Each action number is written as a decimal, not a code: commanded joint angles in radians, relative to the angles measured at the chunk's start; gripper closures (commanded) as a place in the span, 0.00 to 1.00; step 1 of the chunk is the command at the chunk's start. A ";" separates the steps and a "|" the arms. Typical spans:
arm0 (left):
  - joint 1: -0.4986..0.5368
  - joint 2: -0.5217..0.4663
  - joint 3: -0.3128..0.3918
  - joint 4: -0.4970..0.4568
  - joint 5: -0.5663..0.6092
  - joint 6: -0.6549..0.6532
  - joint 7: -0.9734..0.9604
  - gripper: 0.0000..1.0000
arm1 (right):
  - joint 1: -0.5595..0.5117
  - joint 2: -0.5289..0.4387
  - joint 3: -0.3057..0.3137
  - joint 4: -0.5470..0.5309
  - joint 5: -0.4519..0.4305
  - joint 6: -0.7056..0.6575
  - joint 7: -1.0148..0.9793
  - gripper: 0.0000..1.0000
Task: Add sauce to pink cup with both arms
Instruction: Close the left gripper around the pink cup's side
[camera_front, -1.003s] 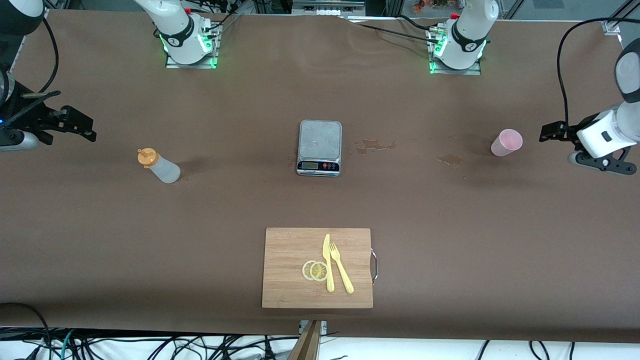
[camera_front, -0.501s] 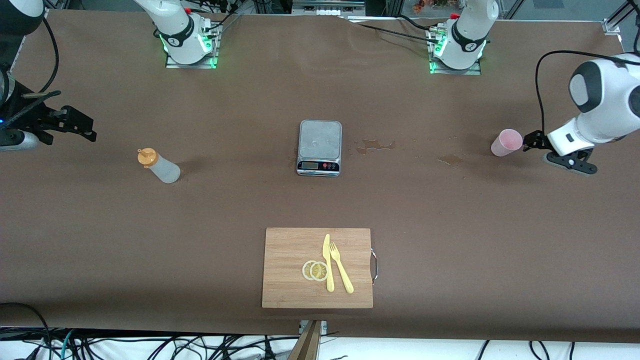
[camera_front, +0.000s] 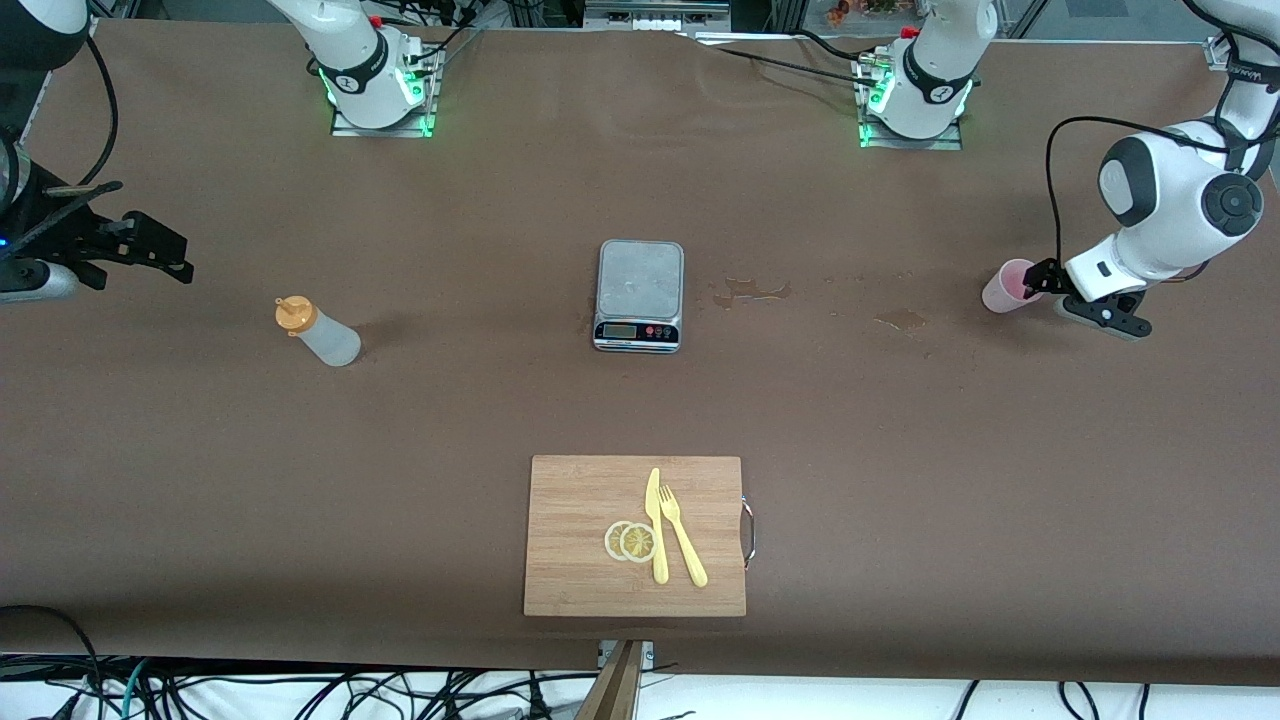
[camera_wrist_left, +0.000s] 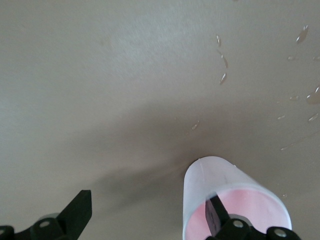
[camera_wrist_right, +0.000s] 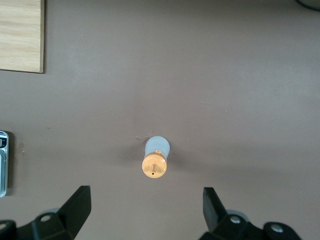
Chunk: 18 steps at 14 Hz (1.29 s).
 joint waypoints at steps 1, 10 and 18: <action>0.019 -0.008 -0.013 -0.017 0.020 0.013 0.035 0.08 | 0.001 0.006 0.002 0.022 0.004 -0.010 -0.005 0.01; 0.013 -0.017 -0.019 -0.014 0.020 0.007 0.092 1.00 | 0.001 0.006 0.002 0.022 0.005 -0.010 -0.005 0.01; 0.012 -0.079 -0.072 0.020 0.002 -0.060 0.098 1.00 | 0.001 0.006 0.003 0.021 0.007 -0.013 -0.003 0.01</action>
